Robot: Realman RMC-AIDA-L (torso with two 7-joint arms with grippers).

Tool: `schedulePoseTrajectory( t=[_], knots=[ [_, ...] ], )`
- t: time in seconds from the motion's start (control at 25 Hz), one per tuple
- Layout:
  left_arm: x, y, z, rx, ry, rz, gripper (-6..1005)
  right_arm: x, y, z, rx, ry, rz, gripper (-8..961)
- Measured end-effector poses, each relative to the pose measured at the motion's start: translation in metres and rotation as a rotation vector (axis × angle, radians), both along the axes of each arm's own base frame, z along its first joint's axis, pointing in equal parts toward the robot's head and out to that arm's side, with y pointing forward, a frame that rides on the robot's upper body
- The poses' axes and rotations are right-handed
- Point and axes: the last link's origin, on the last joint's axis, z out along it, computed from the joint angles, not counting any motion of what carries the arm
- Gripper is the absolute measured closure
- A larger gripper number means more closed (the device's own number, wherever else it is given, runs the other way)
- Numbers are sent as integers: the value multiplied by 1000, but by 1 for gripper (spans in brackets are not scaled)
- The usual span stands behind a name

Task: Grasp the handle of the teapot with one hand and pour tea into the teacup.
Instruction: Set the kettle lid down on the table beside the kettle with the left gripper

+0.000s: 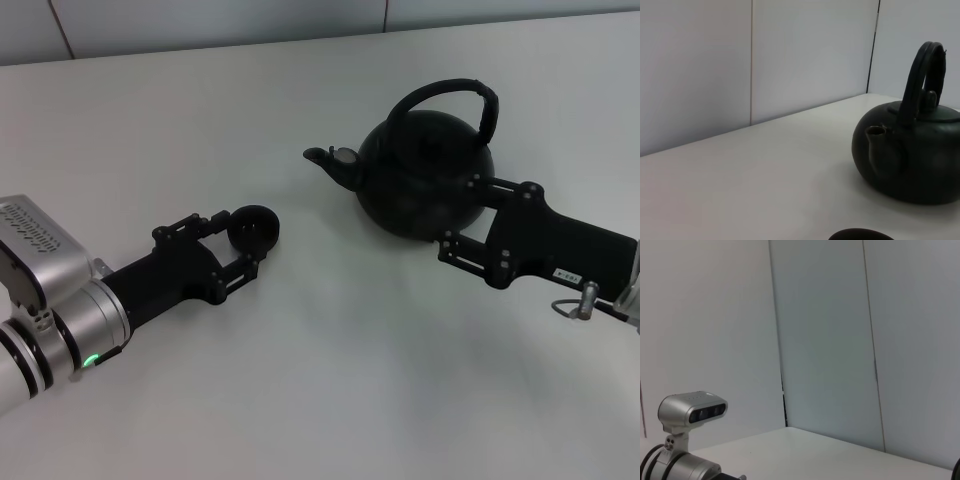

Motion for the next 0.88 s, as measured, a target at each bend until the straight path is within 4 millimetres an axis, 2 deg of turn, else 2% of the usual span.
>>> schedulePoseTrajectory(
  t=[0.88],
  knots=[
    [1,0,-1,-17,4,-6,322,1,1,0,2,-8,-8,411]
  ],
)
